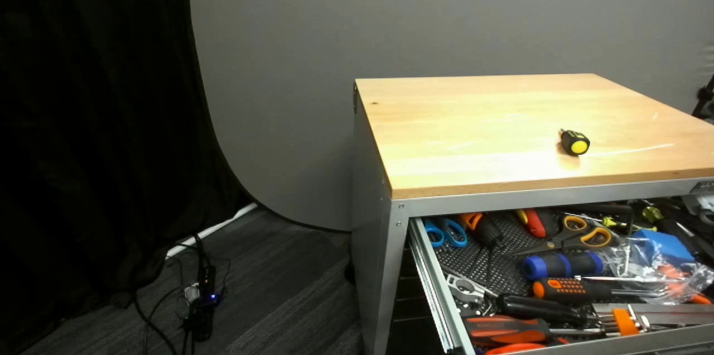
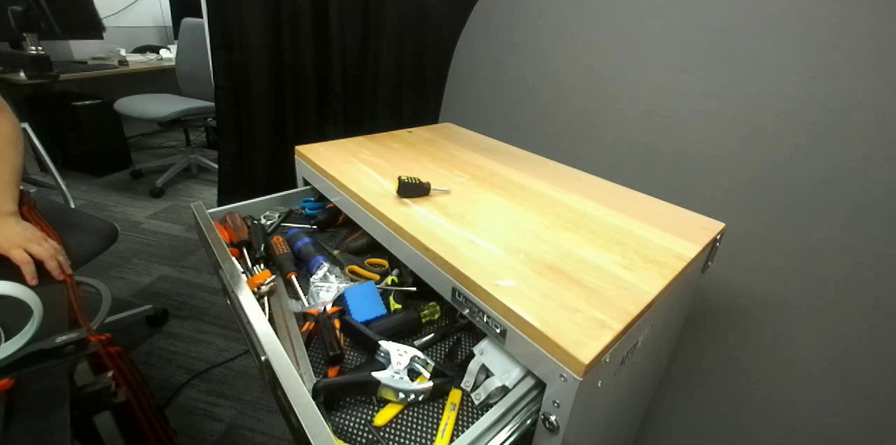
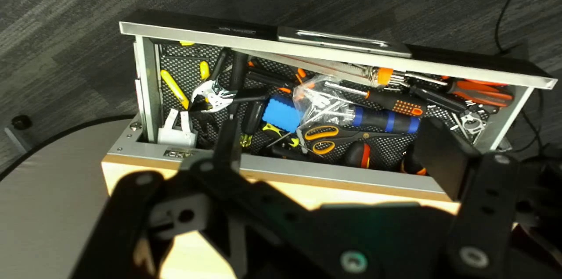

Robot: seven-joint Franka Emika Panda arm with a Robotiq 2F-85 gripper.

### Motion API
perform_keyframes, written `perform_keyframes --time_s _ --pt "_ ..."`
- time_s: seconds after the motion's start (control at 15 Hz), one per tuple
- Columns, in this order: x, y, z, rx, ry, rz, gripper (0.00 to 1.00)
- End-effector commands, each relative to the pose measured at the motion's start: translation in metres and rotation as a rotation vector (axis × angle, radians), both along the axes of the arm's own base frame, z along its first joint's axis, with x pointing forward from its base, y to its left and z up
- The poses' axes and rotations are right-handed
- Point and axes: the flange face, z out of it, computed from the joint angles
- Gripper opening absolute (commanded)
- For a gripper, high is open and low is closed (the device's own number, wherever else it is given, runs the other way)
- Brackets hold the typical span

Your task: Put the screwdriver in the drawer and close it

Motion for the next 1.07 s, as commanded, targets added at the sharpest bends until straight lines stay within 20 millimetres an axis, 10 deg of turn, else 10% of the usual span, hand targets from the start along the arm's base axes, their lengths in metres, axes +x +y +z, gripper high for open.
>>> perform_keyframes --time_s 0.0,0.33,1.0 --pt "0.032 0.073 -0.014 -0.06 -0.023 -0.004 1.0" --pt "0.088 0.144 -0.037 -0.143 -0.05 -0.034 1.0" --pt "0.235 0.166 -0.099 -0.109 0.029 -0.181 1.0"
